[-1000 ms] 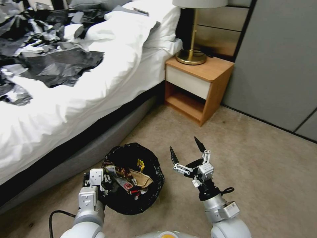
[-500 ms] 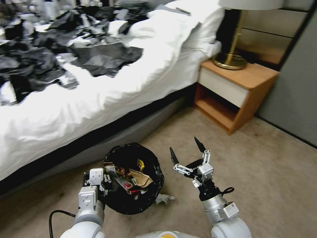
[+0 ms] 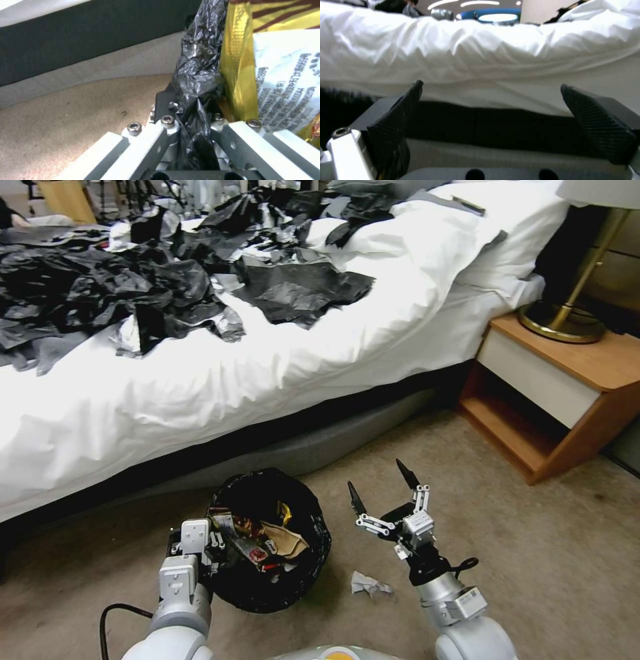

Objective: Pick up the trash bin, then pick up the garbage from the floor and place it into the trash bin.

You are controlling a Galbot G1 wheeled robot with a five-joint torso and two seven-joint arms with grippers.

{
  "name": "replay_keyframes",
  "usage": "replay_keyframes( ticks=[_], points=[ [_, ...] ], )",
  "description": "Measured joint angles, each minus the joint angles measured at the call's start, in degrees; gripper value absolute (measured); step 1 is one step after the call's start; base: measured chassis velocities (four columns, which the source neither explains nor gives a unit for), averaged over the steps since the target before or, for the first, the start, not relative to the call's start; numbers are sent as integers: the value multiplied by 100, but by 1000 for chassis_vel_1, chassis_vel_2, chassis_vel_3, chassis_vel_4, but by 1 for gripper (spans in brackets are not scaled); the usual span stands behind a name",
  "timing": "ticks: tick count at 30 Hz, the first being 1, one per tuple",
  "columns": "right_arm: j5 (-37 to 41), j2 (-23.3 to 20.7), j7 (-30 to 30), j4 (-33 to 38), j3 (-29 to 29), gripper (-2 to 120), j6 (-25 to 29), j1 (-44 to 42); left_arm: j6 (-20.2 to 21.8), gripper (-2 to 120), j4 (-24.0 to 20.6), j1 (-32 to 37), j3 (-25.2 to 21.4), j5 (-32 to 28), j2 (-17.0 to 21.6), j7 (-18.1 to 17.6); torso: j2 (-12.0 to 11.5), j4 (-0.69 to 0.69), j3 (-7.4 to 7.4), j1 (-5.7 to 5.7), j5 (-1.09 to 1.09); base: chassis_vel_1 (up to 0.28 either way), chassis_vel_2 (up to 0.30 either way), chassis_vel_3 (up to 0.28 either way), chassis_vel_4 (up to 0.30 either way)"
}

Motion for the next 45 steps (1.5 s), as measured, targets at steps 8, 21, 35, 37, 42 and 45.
replay_keyframes(
  ticks=[8,21,35,37,42,45],
  points=[
    [6,-723,-858,-564,230,100,-97,90,-2,1,-38,17,-67,-30,9,-2,0,0,0,0,-2,0,0,0,0],
    [-257,-1588,-1548,-2241,-680,100,-480,767,-8,1,-55,83,-67,16,-29,-4,0,0,0,0,-1,0,0,0,0],
    [-623,-1008,-1867,-4247,-1271,100,-496,1640,-19,1,-33,93,-63,50,-42,-4,0,1,0,0,-1,0,0,0,0],
    [-665,-904,-1867,-4426,-1262,100,-494,1715,-19,1,-29,89,-64,50,-41,-4,0,1,0,0,-1,0,0,0,0],
    [-714,-673,-1836,-4821,-1192,100,-477,1922,-25,1,-5,89,-58,50,-44,-3,0,1,0,0,-1,0,0,0,0],
    [-734,-600,-1815,-4971,-1165,100,-463,2003,-33,1,-5,91,-59,51,-45,-2,0,1,0,0,-2,0,0,0,0]
  ],
)
